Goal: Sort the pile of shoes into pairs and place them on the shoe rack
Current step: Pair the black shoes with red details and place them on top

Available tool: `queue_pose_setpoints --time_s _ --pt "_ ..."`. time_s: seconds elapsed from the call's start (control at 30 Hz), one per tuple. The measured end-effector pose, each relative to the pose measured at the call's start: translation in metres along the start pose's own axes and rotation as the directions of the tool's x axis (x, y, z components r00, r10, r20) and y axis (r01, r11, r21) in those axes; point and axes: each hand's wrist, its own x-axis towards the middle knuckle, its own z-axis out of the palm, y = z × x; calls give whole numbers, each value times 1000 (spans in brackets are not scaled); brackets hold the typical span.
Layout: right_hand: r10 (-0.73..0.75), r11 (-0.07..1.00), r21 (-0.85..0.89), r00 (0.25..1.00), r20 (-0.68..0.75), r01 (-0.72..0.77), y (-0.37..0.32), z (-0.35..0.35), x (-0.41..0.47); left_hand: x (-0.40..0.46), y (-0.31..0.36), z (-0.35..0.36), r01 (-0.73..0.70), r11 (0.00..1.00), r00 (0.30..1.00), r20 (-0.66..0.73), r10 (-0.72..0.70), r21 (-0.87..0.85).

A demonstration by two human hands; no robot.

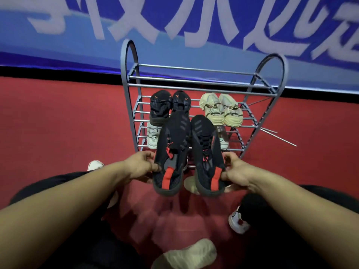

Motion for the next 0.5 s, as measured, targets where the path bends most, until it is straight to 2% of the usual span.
queue_pose_setpoints --time_s 0.13,0.23,0.37,0.5 --pt "-106 989 101 994 -1 105 -44 -21 -9 -17 52 -21 -143 989 987 -78 140 -34" --pt "-180 962 196 981 -67 190 -87 -34 4 -13 93 -43 -210 977 967 -152 202 -38" --pt "-263 922 251 953 -152 295 -154 -45 44 18 148 -70 -269 963 914 -312 259 11" --pt "-254 930 223 949 -188 293 -209 -49 91 67 189 -99 -248 961 865 -418 277 124"
